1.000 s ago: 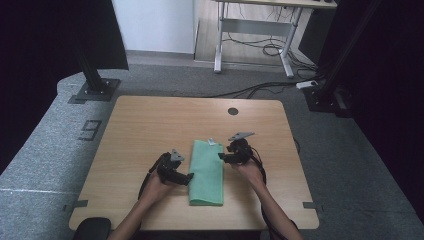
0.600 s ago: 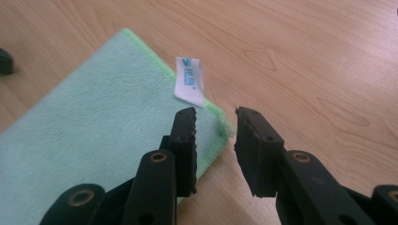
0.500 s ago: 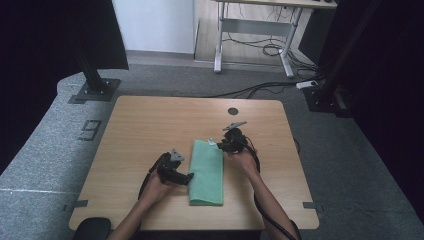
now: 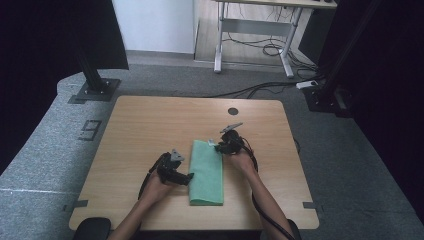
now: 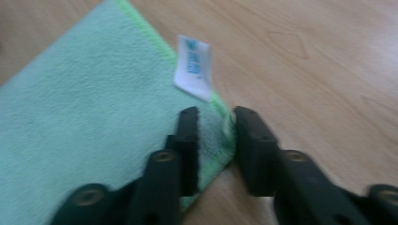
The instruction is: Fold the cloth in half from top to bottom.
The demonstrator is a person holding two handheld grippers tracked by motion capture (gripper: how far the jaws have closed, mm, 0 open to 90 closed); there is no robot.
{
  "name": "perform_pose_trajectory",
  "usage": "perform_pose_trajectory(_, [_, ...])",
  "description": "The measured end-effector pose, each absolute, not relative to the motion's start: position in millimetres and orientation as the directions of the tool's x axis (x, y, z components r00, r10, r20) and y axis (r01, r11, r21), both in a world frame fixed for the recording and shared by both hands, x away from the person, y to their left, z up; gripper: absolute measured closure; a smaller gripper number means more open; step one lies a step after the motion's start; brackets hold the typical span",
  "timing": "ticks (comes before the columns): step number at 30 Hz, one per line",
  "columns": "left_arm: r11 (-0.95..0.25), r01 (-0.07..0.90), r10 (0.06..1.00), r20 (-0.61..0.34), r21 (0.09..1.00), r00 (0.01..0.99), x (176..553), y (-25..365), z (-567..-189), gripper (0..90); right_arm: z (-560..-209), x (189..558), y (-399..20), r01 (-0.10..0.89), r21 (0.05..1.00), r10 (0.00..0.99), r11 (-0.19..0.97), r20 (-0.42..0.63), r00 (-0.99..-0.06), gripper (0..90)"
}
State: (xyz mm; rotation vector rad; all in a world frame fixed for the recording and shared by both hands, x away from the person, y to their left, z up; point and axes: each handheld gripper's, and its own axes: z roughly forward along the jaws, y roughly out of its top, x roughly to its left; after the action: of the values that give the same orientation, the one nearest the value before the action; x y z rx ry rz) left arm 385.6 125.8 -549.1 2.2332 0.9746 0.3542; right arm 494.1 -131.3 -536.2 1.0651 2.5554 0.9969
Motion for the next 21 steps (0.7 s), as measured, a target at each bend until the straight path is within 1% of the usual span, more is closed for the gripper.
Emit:
perform_pose_trajectory(2, [-0.499, 0.548, 0.729, -0.017, 0.671, 0.685, 385.6, 125.8, -549.1, 3.8, -535.9, 494.1, -130.3, 0.568, 0.648, 0.685, 0.508, 0.095, -0.722, 81.9])
perform_pose_trajectory(4, [-0.498, 0.549, 0.729, -0.018, 0.671, 0.684, 385.5, 125.9, -549.1, 3.8, -535.3, 493.6, -129.2, 0.57, 0.644, 0.684, 0.51, 0.098, -0.723, 84.0])
perform_pose_trajectory(12, [-0.495, 0.549, 0.728, -0.024, 0.674, 0.685, 385.0, 126.4, -548.1, 4.7, -534.3, 493.4, -128.9, 0.589, 0.639, 0.702, 0.494, 0.107, -0.705, 85.7])
perform_pose_trajectory(21, [-0.507, 0.548, 0.724, -0.017, 0.665, 0.69, 383.6, 124.0, -547.6, 5.6, -528.4, 491.3, -131.5, 0.571, 0.652, 0.7, 0.498, 0.087, -0.709, 85.8])
